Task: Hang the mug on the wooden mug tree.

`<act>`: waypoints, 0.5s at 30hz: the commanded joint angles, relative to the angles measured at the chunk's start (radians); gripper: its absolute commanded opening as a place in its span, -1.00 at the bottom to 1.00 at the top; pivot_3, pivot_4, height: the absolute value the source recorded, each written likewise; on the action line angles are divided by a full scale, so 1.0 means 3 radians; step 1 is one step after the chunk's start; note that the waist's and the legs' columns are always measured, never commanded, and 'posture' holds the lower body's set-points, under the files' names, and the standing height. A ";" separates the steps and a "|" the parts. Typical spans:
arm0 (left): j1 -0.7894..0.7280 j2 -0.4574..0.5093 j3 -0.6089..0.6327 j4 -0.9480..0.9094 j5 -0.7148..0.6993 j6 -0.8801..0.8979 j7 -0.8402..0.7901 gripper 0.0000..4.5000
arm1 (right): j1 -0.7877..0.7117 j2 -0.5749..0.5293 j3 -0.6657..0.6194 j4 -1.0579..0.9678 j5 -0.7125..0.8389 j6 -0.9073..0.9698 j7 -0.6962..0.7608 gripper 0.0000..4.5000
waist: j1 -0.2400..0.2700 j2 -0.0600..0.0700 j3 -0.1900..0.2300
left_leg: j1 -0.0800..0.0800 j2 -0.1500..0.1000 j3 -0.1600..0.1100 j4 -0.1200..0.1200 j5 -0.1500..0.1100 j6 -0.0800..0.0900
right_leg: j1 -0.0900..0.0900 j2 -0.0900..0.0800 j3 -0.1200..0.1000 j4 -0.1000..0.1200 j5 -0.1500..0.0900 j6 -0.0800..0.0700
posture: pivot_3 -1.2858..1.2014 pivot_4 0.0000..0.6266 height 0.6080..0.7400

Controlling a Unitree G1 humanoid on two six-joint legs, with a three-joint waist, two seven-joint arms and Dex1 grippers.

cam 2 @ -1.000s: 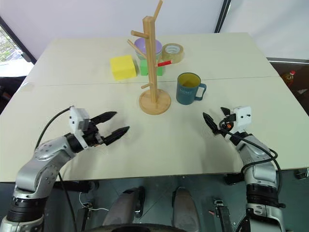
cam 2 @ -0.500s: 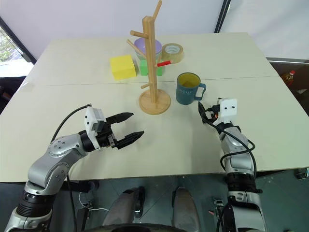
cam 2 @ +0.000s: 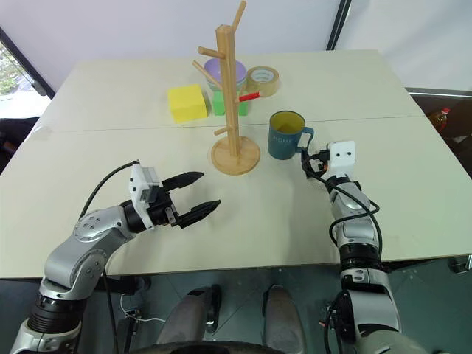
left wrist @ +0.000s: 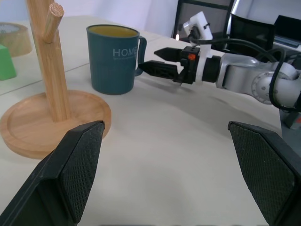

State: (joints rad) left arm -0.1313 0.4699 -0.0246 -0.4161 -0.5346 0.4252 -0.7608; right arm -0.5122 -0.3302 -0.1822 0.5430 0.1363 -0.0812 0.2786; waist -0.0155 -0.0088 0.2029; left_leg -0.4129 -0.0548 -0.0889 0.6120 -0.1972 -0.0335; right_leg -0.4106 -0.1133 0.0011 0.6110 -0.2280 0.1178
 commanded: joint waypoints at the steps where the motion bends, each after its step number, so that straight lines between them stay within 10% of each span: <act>1: -0.0027 -0.0011 0.0039 -0.0080 -0.0022 -0.0073 -0.0001 1.00 | -0.0181 0.0016 -0.0004 0.0153 -0.0028 -0.0163 -0.0030 0.98 | -0.0001 0.0000 0.0000 | 0.0000 0.0000 0.0000 0.0000 0.0000 0.0000 | 0.0000 0.0000 0.0000 0.0000 0.0000 0.0000 | 0.03 -0.52 1.00; 7: -0.0037 -0.0023 0.0046 -0.0072 -0.0019 -0.0080 0.0011 1.00 | -0.0395 0.0031 0.0018 0.0498 -0.0023 -0.0287 -0.0018 0.74 | -0.0005 0.0000 0.0000 | 0.0001 -0.0001 0.0000 0.0000 0.0000 0.0000 | 0.0001 0.0001 0.0000 0.0001 0.0000 0.0000 | 0.03 -0.52 1.00; 15: 0.0001 -0.0004 0.0113 -0.0079 -0.0018 -0.0098 0.0031 1.00 | -0.0432 0.0056 0.0036 0.0563 0.0046 -0.0372 0.0185 -0.99 | -0.0006 0.0000 0.0000 | 0.0003 -0.0001 0.0000 0.0000 0.0000 0.0000 | 0.0002 0.0002 0.0000 0.0001 0.0000 0.0000 | 0.03 -0.52 1.00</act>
State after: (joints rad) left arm -0.1287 0.4673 -0.0131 -0.4143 -0.5344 0.4204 -0.7549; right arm -0.6272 -0.3147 -0.1625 0.7337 0.1357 -0.1681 0.3216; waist -0.0172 -0.0088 0.2029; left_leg -0.4119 -0.0551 -0.0890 0.6119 -0.1972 -0.0334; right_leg -0.4099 -0.1127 0.0011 0.6115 -0.2280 0.1179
